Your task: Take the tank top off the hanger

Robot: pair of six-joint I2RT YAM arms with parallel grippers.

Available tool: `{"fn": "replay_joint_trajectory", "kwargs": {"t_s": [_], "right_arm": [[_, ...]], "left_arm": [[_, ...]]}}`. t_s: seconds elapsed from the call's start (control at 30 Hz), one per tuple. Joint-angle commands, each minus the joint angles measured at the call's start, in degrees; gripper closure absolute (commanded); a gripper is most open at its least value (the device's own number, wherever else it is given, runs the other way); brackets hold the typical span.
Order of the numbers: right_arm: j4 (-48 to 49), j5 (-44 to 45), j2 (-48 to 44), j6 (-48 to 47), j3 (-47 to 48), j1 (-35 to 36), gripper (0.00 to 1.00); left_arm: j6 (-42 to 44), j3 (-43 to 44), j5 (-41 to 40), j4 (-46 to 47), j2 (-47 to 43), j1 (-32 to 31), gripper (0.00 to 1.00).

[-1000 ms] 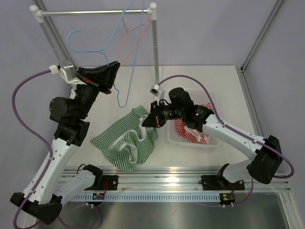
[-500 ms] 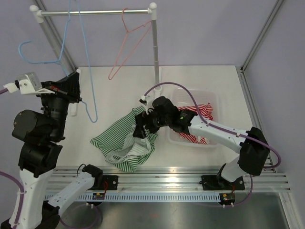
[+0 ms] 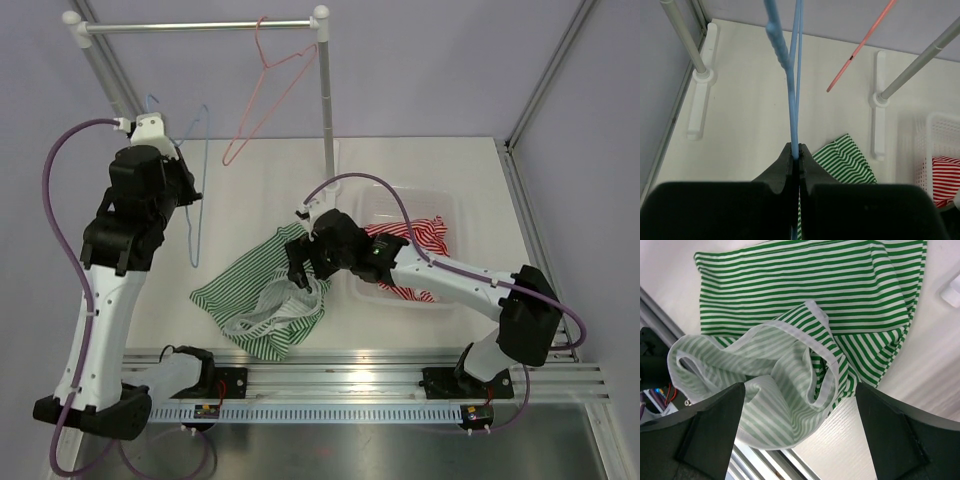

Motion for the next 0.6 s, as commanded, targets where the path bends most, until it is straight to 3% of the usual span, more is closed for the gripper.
{"fn": "replay_joint_trajectory", "kwargs": {"t_s": [0.0,0.13,0.33,0.4,0.57], "right_arm": [[4.16,-4.65,-4.89,-2.63,-4.03,0.29,0.01],[5.05,-8.79,-6.74,-3.16,-6.60,0.29,0.01],[5.75,-11.25,-11.66,-2.28,-10.47,0.20,0.00],[6.28,-12.13,-13.32,-2.02,-11.87,0.20,0.01],[6.02,-15.03,-14.74,-1.67,-12.49,0.20,0.00]], "left_arm": [[3.42,8.56,9.14,0.16,3.91,1.96,1.00],[4.83,19.63,13.53,-2.11,13.58,3.54,1.00],[6.77,44.67,12.31,-9.41,31.93,5.56,1.00],[7.38,49.33,13.61,-8.90,34.51,6.18,1.00],[9.05,48.65,15.21,0.15,38.63,6.53,0.98]]}}
